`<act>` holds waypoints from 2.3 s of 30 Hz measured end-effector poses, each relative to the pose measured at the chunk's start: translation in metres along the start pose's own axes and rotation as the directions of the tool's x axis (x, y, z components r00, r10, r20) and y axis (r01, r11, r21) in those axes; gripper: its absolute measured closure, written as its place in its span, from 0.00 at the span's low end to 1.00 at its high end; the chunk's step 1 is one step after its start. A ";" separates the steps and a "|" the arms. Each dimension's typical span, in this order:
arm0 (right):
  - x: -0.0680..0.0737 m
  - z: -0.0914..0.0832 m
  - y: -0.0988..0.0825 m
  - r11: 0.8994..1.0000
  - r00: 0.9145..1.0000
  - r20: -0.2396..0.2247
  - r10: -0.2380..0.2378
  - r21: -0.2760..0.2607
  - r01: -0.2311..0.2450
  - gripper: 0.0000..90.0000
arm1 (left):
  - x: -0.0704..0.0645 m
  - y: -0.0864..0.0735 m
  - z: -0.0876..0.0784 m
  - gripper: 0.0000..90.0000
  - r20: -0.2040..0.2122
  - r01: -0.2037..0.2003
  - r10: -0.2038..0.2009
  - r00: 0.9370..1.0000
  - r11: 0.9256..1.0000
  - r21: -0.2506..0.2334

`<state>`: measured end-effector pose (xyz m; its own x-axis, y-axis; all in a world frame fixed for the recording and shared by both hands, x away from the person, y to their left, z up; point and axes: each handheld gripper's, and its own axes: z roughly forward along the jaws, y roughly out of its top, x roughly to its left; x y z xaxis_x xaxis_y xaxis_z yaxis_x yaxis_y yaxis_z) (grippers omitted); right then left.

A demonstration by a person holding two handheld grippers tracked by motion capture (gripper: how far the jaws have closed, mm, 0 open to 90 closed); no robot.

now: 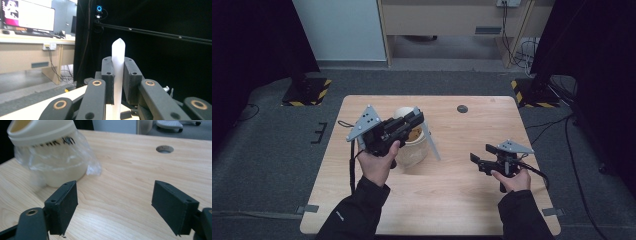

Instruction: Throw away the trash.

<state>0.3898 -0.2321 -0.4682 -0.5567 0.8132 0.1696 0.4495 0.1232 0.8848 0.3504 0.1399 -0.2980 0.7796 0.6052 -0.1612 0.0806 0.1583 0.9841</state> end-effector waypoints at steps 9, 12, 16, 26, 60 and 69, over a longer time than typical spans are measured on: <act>-0.008 0.007 -0.011 0.998 0.999 0.040 -0.030 0.063 0.028 0.19 | 0.012 0.018 -0.012 0.89 -0.055 -0.035 0.033 0.998 0.999 -0.030; -0.010 0.009 -0.014 0.996 0.998 0.056 -0.039 0.086 0.034 0.18 | 0.017 0.021 -0.013 0.89 -0.073 -0.041 0.039 0.997 0.999 -0.032; -0.011 0.011 -0.017 0.992 0.997 0.065 -0.047 0.117 0.039 0.18 | 0.024 0.024 -0.015 0.89 -0.100 -0.053 0.049 0.994 0.998 -0.032; -0.014 0.015 -0.021 0.986 0.995 0.070 -0.066 0.157 0.054 0.17 | 0.043 0.029 -0.023 0.89 -0.165 -0.057 0.050 0.985 0.998 -0.037; -0.017 0.015 -0.022 0.981 0.995 0.066 -0.078 0.181 0.065 0.17 | 0.077 -0.049 -0.002 0.89 -0.225 0.011 0.013 0.974 0.994 0.109; -0.017 0.016 -0.023 0.980 0.995 0.066 -0.078 0.191 0.064 0.17 | 0.080 -0.068 -0.001 0.89 -0.222 0.034 0.000 0.975 0.988 0.152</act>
<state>0.4001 -0.2397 -0.4984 -0.5425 0.8371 0.0706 0.5376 0.2815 0.7948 0.4066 0.1786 -0.3779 0.6225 0.7631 -0.1736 0.2009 0.0585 0.9779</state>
